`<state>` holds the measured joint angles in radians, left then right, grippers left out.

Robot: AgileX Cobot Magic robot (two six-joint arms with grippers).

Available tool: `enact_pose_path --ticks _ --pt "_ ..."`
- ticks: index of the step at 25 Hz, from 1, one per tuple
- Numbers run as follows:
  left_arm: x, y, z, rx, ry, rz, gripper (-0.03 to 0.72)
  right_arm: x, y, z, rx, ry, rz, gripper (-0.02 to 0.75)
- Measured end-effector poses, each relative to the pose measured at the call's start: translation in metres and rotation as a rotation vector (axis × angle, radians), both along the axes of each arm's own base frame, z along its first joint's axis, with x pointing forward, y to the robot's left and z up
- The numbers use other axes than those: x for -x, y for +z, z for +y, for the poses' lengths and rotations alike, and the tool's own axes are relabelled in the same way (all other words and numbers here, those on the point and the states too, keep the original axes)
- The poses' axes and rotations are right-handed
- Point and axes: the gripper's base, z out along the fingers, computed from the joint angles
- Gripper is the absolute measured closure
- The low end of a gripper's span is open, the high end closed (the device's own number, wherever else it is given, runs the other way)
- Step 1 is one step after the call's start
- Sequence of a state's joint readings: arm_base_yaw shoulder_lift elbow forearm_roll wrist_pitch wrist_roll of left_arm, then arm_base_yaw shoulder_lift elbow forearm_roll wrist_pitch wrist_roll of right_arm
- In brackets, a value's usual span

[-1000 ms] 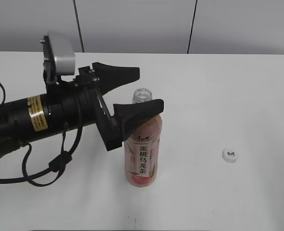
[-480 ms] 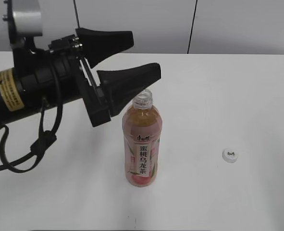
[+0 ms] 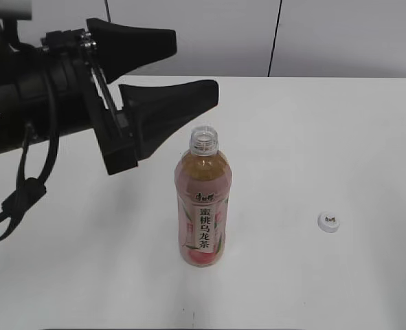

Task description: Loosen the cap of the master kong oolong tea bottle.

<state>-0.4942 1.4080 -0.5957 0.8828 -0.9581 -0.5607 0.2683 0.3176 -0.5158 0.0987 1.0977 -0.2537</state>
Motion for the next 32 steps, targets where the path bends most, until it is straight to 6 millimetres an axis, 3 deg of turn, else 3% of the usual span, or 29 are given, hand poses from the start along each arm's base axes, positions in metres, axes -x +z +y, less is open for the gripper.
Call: enact_pose_path --ticks 11,16,22,25,32 --pt "0.012 0.017 0.014 -0.111 0.091 0.028 0.096 0.000 0.000 0.000 0.000 0.000 0.000 0.176" --pt "0.017 0.041 0.032 -0.037 0.257 0.057 0.103 0.000 0.000 0.000 0.000 0.000 0.000 0.176" --pt "0.033 0.067 0.064 0.007 0.500 0.090 0.185 0.000 0.000 0.000 0.000 0.000 0.000 0.176" --pt "0.047 0.075 0.084 -0.027 0.622 0.094 0.234 0.000 0.000 0.000 -0.002 -0.001 0.001 0.176" --pt "0.102 0.094 0.122 0.004 0.711 0.105 0.246 0.000 0.000 0.000 -0.006 0.001 0.002 0.176"
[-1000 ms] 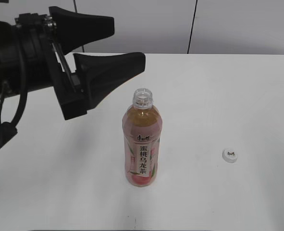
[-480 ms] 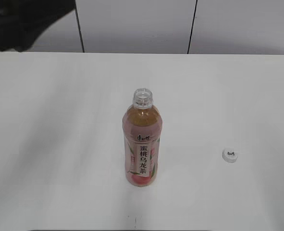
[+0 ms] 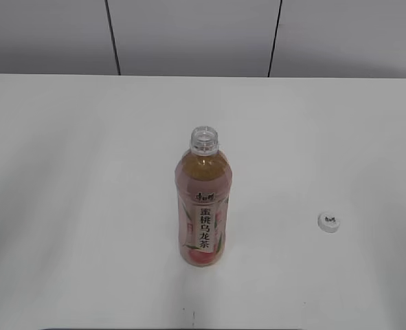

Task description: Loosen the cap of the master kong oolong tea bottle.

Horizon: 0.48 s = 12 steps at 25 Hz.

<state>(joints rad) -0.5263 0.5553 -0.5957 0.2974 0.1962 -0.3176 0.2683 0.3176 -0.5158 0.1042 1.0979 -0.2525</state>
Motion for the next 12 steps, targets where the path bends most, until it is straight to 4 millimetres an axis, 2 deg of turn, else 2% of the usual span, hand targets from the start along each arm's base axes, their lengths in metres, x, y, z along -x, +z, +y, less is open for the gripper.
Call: enact_pose_path --ticks 4,7,12 --pt "0.030 -0.007 0.016 -0.024 -0.007 0.090 0.230 0.000 0.000 0.000 -0.002 0.001 0.001 0.176" --pt "0.050 -0.020 0.023 -0.108 -0.054 0.204 0.224 0.000 0.000 0.000 -0.002 0.001 0.001 0.176" --pt "0.076 -0.037 0.033 -0.193 -0.107 0.370 0.222 0.000 0.000 0.000 -0.002 0.001 0.001 0.176"
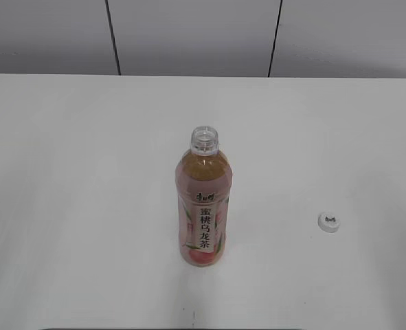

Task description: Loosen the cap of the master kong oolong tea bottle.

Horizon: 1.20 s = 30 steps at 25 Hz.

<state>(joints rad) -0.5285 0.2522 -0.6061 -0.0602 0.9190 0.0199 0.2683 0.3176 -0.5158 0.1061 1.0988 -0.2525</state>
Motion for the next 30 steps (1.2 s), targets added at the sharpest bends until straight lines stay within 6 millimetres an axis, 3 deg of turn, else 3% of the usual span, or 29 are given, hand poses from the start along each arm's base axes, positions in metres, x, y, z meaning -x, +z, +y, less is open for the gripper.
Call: enact_pose_path --ticks 6,15,30 --pt "0.022 0.006 0.017 -0.109 0.015 0.082 0.222 0.000 0.000 0.000 -0.001 0.000 0.000 0.176" --pt "0.014 -0.017 0.016 -0.195 0.017 0.124 0.222 0.000 0.000 0.000 -0.001 0.000 0.000 0.176" --pt "0.005 -0.020 0.009 -0.143 0.006 0.046 0.223 0.000 0.000 0.000 -0.001 0.000 0.000 0.176"
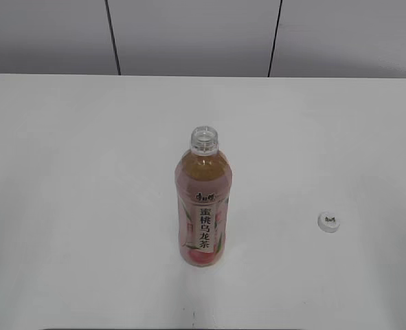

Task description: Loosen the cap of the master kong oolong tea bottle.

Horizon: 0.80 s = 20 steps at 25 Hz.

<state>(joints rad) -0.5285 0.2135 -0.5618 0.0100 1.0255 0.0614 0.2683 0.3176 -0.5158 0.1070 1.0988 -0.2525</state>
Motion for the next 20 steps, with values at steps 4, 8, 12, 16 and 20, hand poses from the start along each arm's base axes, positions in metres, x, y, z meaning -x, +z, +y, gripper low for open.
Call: enact_pose_path --ticks 4,8,12,16,20 --pt "0.000 0.000 0.000 0.000 0.000 0.000 0.223 0.000 0.000 0.000 0.000 0.000 0.000 0.176" --pt "0.000 0.000 0.000 0.001 0.000 -0.001 0.230 0.000 0.000 0.000 0.000 -0.005 -0.002 0.176" --pt "-0.001 0.000 0.001 0.003 0.068 -0.001 0.249 0.001 0.001 -0.004 -0.003 -0.095 -0.015 0.176" --pt "-0.002 0.000 0.006 0.004 0.255 -0.005 0.255 0.010 0.003 -0.009 -0.014 -0.201 -0.086 0.176" --pt "0.005 0.001 0.011 0.016 0.414 -0.045 0.255 0.031 0.005 -0.010 -0.035 -0.221 -0.218 0.176"
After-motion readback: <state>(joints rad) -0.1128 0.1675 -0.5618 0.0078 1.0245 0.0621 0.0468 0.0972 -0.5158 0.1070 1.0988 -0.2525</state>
